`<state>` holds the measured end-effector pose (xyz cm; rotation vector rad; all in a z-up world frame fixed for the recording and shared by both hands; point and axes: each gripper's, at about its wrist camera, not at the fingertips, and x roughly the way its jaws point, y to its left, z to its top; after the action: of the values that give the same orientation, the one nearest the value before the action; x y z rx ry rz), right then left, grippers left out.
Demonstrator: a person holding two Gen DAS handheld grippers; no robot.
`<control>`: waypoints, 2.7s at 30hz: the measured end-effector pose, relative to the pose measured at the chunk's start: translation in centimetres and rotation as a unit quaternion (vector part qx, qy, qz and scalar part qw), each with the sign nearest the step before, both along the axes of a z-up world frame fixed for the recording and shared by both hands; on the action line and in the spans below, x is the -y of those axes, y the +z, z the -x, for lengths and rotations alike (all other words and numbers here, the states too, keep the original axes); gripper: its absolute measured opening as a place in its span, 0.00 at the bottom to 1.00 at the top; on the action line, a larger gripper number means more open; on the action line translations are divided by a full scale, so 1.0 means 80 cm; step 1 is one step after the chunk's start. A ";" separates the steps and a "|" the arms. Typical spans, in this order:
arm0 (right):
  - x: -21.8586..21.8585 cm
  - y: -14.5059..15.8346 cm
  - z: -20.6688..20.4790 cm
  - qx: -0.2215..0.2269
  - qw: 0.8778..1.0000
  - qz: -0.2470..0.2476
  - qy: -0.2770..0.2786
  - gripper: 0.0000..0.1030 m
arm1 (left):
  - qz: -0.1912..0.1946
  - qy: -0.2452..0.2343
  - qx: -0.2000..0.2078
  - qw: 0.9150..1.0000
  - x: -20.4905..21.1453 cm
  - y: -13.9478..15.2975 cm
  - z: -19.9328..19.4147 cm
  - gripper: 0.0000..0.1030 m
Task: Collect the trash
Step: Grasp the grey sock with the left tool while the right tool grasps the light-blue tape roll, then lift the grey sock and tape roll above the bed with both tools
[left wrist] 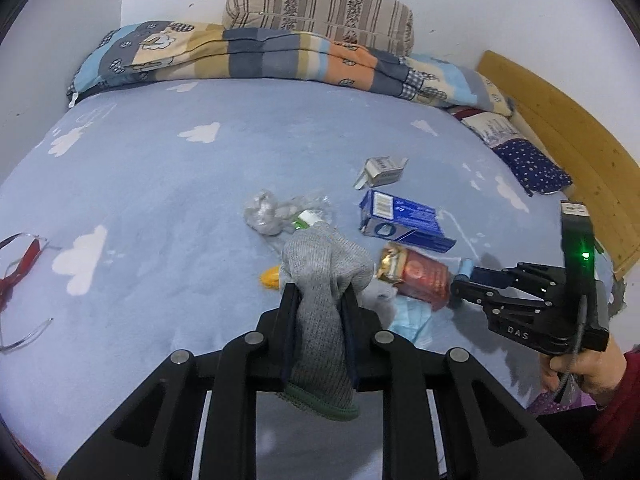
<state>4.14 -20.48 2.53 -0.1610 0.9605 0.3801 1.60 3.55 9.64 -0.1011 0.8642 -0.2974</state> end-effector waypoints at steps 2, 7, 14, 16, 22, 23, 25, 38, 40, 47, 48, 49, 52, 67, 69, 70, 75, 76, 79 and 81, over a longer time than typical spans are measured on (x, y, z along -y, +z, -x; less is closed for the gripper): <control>0.002 0.010 0.009 0.008 1.000 -0.010 -0.007 0.27 | 0.005 -0.002 0.004 1.000 0.001 0.002 0.001 0.19; 0.018 0.040 0.026 0.033 0.997 -0.058 -0.038 0.25 | 0.011 -0.005 0.022 1.000 0.009 0.010 0.009 0.19; 0.024 0.070 0.042 0.060 0.991 -0.101 -0.057 0.25 | 0.008 0.003 0.049 0.999 0.017 0.021 0.017 0.19; 0.022 0.081 0.050 0.073 0.990 -0.107 -0.060 0.25 | 0.010 0.002 0.054 0.998 0.020 0.024 0.018 0.19; 0.015 0.112 0.075 0.119 0.984 -0.119 -0.067 0.25 | 0.003 0.006 0.064 0.998 0.029 0.029 0.021 0.19; 0.014 0.115 0.077 0.122 0.983 -0.121 -0.068 0.25 | 0.006 0.008 0.064 0.998 0.030 0.030 0.021 0.19; 0.013 0.120 0.083 0.129 0.981 -0.125 -0.072 0.25 | 0.011 0.011 0.065 0.998 0.031 0.032 0.021 0.19; 0.021 0.138 0.111 0.148 0.972 -0.151 -0.100 0.26 | -0.028 0.019 0.098 0.995 0.053 0.039 0.035 0.19; 0.022 0.139 0.116 0.152 0.972 -0.146 -0.104 0.26 | -0.033 0.022 0.101 0.994 0.053 0.040 0.036 0.19; 0.026 0.139 0.115 0.151 0.972 -0.146 -0.109 0.26 | -0.045 0.028 0.107 0.993 0.054 0.041 0.037 0.19; 0.024 0.140 0.115 0.152 0.972 -0.144 -0.108 0.26 | -0.048 0.028 0.109 0.993 0.055 0.041 0.038 0.19; 0.023 0.140 0.116 0.153 0.972 -0.143 -0.107 0.26 | -0.050 0.027 0.110 0.992 0.056 0.042 0.039 0.19; 0.022 0.141 0.117 0.154 0.972 -0.142 -0.106 0.26 | -0.061 0.025 0.117 0.991 0.062 0.042 0.042 0.19; 0.027 0.140 0.116 0.149 0.971 -0.149 -0.110 0.26 | -0.083 0.013 0.132 0.988 0.075 0.043 0.049 0.19; 0.026 0.139 0.116 0.148 0.972 -0.149 -0.109 0.26 | -0.083 0.013 0.132 0.988 0.075 0.043 0.049 0.19; 0.026 0.139 0.116 0.148 0.971 -0.149 -0.110 0.26 | -0.083 0.012 0.133 0.988 0.076 0.044 0.049 0.19; 0.024 0.138 0.117 0.150 0.971 -0.150 -0.110 0.26 | -0.083 0.012 0.133 0.988 0.077 0.044 0.050 0.19; 0.024 0.138 0.116 0.150 0.971 -0.150 -0.110 0.26 | -0.083 0.012 0.133 0.987 0.077 0.044 0.050 0.19; 0.023 0.135 0.112 0.141 0.971 -0.157 -0.114 0.26 | -0.084 0.012 0.133 0.987 0.078 0.044 0.050 0.19; 0.023 0.135 0.110 0.139 0.971 -0.159 -0.114 0.26 | -0.083 0.012 0.133 0.988 0.078 0.044 0.051 0.19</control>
<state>-4.69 -22.29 13.33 0.1846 0.6220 0.2853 -2.44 -2.69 13.12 0.0826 0.6188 -0.2102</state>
